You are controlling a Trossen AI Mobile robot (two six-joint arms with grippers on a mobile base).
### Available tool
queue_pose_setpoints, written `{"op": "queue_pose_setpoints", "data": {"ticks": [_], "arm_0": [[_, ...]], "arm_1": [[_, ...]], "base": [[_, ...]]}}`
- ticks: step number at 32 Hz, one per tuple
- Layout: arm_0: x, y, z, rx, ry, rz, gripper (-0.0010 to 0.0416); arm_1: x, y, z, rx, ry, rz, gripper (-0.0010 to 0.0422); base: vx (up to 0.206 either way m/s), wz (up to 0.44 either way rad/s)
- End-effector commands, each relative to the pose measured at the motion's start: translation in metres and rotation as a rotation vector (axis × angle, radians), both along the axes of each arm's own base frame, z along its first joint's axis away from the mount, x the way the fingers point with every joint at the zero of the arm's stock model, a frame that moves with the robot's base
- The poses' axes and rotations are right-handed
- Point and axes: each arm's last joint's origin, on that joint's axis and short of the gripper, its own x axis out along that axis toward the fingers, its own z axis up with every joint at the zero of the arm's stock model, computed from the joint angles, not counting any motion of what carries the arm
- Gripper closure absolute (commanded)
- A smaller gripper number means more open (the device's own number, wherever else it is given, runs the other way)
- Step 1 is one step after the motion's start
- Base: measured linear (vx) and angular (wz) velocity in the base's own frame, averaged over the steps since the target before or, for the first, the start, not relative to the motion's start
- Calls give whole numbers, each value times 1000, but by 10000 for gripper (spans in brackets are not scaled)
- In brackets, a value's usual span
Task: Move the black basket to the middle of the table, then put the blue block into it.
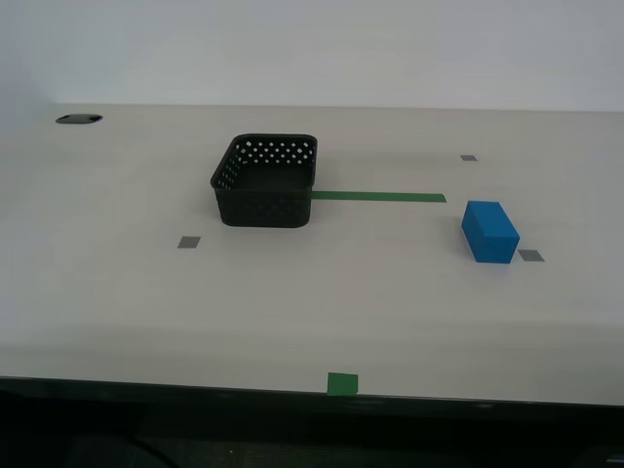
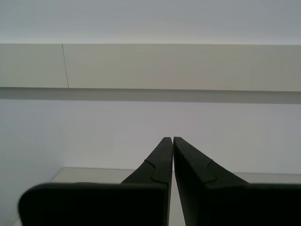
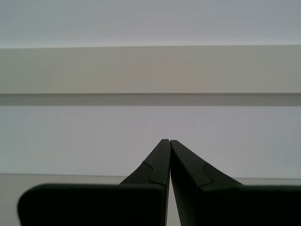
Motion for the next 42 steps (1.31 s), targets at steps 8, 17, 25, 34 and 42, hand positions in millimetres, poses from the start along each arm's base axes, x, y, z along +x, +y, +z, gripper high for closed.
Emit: {"op": "queue_pose_setpoints", "data": {"ticks": [8, 17, 25, 34, 42], "arm_0": [[0, 0, -3, -4, 34, 0, 403], [0, 0, -3, -4, 34, 0, 404], [1, 0, -6, -4, 81, 1, 404], [5, 1, 3, -4, 225, 4, 404], [5, 2, 8, -10, 394, 10, 404]], "arm_1": [[1, 0, 3, -1, 0, 0, 412], [1, 0, 2, -1, 11, 0, 412], [3, 0, -8, 0, 194, -1, 412], [7, -4, 19, 7, 414, -18, 412], [23, -21, 35, 95, 642, -96, 412]], "base": [[0, 0], [0, 0], [0, 0], [0, 0], [0, 0]]}}
